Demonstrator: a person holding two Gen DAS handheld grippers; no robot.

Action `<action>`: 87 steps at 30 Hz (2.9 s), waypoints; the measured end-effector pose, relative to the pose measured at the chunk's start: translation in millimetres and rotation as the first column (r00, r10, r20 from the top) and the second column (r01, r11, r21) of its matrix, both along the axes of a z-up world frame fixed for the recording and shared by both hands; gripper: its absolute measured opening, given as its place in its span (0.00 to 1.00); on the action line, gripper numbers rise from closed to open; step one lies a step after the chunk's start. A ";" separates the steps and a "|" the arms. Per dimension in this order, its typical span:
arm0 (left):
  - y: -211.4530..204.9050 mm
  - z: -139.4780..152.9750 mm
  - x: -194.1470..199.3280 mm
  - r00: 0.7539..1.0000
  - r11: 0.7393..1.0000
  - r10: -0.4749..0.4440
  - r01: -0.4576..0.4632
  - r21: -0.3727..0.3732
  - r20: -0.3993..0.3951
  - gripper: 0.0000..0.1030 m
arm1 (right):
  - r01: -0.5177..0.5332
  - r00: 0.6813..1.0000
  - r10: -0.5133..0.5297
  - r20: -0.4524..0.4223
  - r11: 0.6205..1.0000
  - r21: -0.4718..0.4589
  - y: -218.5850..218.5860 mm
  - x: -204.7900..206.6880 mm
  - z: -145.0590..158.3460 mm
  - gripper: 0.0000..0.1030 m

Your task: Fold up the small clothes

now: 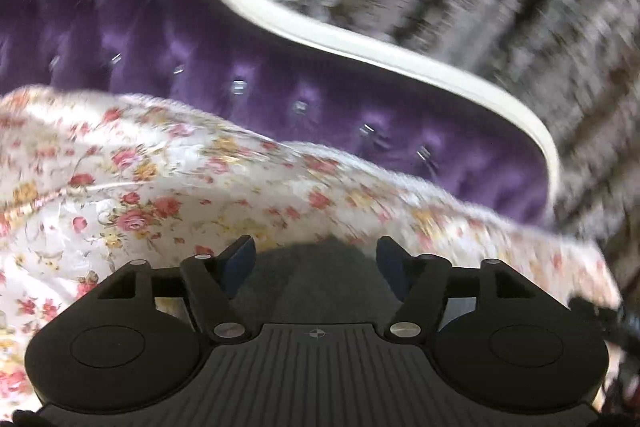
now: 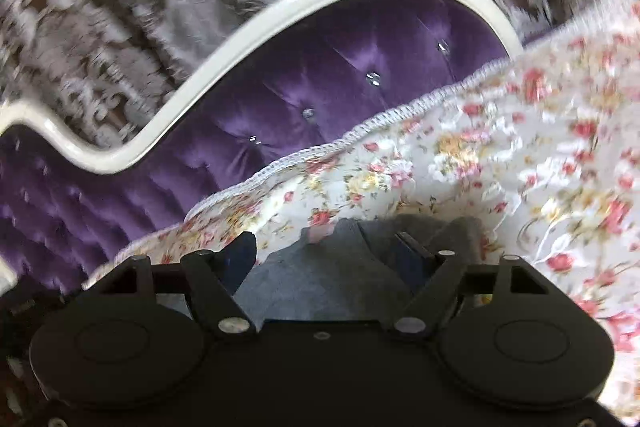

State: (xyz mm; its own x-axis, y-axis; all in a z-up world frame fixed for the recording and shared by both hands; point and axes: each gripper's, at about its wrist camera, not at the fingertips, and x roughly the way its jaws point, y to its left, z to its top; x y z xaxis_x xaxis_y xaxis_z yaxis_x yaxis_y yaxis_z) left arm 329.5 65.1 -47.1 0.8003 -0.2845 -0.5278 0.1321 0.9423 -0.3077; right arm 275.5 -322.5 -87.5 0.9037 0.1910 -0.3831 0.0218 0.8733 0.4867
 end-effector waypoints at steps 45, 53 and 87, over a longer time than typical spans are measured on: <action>-66.5 -65.3 -9.1 0.996 0.935 -0.088 0.072 0.346 0.031 0.83 | -0.181 0.983 0.131 -0.126 0.778 -0.601 144.4 -58.4 -35.5 0.95; -66.5 -64.4 -9.2 0.996 0.937 -0.088 0.071 0.343 0.034 0.83 | -0.169 0.985 0.169 -0.032 0.912 -0.373 79.4 -90.1 -6.8 0.95; -155.4 -53.2 32.8 0.967 0.920 -0.089 0.171 0.352 -0.237 0.88 | -0.266 0.960 0.272 -0.061 0.959 0.096 -34.8 -43.8 -52.7 1.00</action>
State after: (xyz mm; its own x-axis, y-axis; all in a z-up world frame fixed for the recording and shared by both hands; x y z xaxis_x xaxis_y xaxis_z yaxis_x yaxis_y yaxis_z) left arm 362.3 -90.3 -100.3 0.6268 -0.1316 -0.7680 0.2314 0.9726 0.0222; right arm 231.7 -357.3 -140.3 0.7848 0.4582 -0.4174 -0.1697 0.8066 0.5663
